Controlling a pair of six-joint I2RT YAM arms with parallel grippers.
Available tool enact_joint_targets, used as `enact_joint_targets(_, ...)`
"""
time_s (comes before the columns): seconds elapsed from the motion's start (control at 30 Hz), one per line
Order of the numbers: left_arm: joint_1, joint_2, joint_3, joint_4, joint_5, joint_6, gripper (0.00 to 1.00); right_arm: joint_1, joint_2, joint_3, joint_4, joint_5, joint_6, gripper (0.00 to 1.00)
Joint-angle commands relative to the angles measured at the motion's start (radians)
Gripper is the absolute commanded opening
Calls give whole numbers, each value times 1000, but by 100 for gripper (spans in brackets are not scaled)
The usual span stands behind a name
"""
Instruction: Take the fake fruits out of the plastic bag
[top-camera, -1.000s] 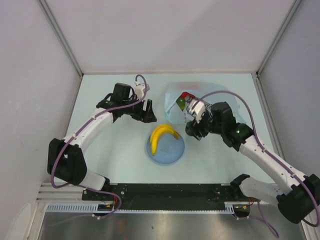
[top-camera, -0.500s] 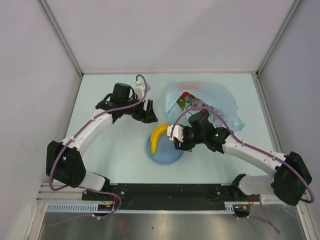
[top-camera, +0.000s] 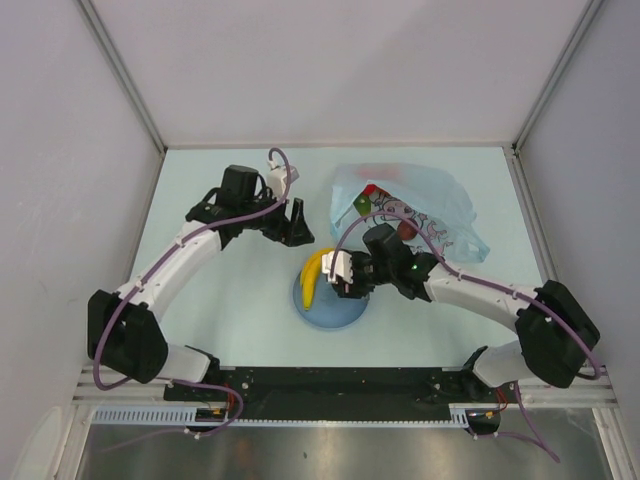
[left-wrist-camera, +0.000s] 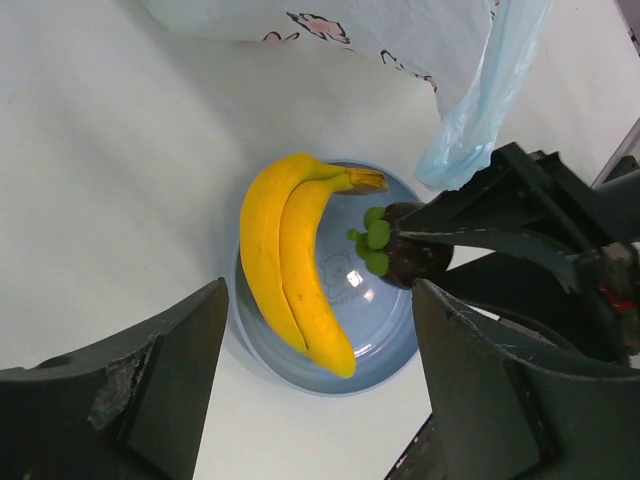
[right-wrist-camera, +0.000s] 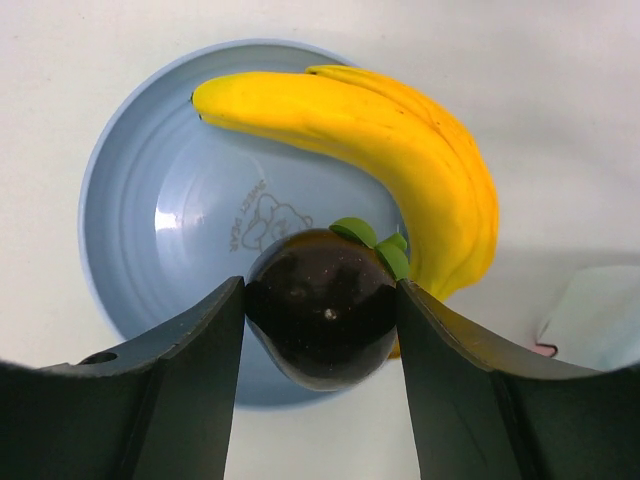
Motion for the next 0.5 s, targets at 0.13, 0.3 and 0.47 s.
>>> enact_joint_targets(0.13, -4, -45, -29, 13, 22, 4, 79, 13, 85, 3, 56, 43, -63, 43)
enact_joint_targets(0.3, -3, -31, -18, 19, 28, 1, 79, 10, 88, 3, 68, 52, -60, 63)
enact_joint_targets(0.47, -3, -11, -10, 22, 45, -14, 78, 16, 95, 3, 82, 62, -59, 71)
